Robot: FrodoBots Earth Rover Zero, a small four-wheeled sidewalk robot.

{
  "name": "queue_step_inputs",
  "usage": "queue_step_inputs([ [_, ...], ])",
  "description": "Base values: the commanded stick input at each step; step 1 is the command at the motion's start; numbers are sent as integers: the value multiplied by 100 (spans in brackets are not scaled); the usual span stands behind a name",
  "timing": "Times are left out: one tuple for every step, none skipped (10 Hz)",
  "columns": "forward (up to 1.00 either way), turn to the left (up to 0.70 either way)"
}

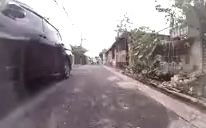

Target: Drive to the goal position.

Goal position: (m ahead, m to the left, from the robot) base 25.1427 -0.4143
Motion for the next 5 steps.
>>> queue_step_inputs([
  [100, 13],
  [100, 1],
  [100, 0],
  [100, -4],
  [100, -37],
])
